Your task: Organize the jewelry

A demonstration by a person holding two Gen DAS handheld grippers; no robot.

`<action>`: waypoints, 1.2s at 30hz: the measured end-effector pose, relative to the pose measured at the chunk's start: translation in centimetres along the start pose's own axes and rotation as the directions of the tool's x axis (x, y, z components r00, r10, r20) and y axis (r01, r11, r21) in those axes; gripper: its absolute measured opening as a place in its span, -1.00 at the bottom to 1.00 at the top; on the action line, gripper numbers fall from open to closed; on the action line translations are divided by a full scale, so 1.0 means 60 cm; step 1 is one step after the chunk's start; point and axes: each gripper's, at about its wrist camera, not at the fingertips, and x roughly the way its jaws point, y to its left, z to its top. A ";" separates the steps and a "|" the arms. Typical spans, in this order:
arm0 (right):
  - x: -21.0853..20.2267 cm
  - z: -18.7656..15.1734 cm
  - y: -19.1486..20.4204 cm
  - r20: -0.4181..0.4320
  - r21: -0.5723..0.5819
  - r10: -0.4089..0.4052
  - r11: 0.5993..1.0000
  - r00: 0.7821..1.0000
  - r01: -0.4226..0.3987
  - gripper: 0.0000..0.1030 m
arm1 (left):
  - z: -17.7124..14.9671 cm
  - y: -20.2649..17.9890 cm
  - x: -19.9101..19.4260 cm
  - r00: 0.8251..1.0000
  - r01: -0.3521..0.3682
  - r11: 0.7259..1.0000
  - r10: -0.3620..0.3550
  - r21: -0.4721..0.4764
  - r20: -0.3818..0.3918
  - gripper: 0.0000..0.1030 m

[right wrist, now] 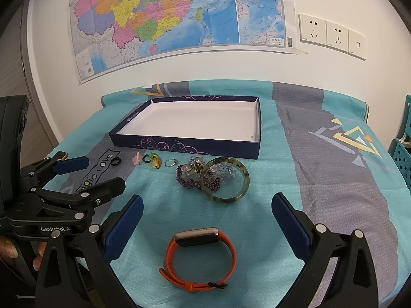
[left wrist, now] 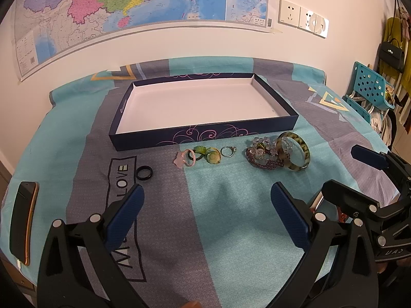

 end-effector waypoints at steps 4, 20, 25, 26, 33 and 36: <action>0.000 0.000 0.001 -0.004 0.001 0.000 1.000 1.000 0.000 0.88 | 0.001 0.000 -0.003 1.000 -0.001 1.000 0.001 -0.002 0.003 0.89; 0.006 -0.004 0.002 -0.014 0.004 -0.003 1.000 1.000 0.003 0.88 | 0.002 0.002 -0.004 1.000 -0.001 1.000 0.002 -0.006 0.006 0.89; 0.006 -0.003 0.001 -0.015 0.006 -0.002 1.000 1.000 0.002 0.88 | 0.001 0.002 -0.004 1.000 -0.001 1.000 0.001 -0.004 0.005 0.89; 0.007 -0.003 0.001 -0.015 0.006 -0.001 1.000 1.000 0.001 0.88 | 0.000 0.002 -0.004 1.000 0.000 1.000 0.000 -0.004 0.004 0.89; 0.006 -0.002 0.000 -0.012 0.006 -0.003 1.000 1.000 0.003 0.88 | -0.001 0.000 -0.004 1.000 0.005 1.000 -0.005 -0.002 0.004 0.89; 0.005 -0.001 -0.001 -0.013 0.007 -0.003 1.000 1.000 0.004 0.88 | -0.003 -0.005 -0.003 1.000 0.013 1.000 -0.013 0.002 0.000 0.89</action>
